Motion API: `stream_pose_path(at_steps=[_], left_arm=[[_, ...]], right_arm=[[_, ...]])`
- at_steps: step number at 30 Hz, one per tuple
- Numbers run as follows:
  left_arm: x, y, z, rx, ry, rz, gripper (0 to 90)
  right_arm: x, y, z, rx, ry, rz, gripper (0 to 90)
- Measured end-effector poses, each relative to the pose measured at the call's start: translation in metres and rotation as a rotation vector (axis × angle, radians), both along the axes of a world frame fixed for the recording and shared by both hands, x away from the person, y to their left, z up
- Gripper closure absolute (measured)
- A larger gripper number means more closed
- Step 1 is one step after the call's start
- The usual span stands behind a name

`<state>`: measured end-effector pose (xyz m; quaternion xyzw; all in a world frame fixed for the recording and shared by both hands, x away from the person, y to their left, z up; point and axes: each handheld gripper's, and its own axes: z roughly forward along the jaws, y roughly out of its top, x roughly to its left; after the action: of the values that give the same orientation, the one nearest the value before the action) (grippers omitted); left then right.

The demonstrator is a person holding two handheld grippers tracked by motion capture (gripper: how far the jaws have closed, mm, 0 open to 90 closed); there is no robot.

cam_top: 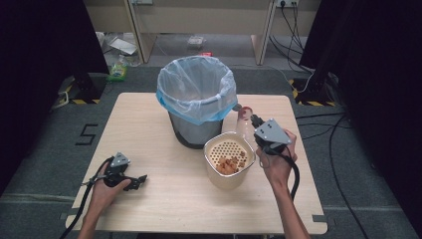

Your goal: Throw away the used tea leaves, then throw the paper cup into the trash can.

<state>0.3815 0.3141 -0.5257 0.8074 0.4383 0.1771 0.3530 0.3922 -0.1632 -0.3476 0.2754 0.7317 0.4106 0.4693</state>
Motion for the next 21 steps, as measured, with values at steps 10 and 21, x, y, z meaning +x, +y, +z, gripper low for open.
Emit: stream_pose_path(at_steps=[10,21], left_arm=[[0.0,0.0,0.0,0.001,0.001,0.001,0.0],[0.0,0.0,0.0,0.001,0.001,0.001,0.0]], right_arm=[[0.016,-0.011,0.032,0.059,-0.003,-0.016,87.6],[0.034,-0.012,0.083,0.103,-0.022,-0.014,87.6]])
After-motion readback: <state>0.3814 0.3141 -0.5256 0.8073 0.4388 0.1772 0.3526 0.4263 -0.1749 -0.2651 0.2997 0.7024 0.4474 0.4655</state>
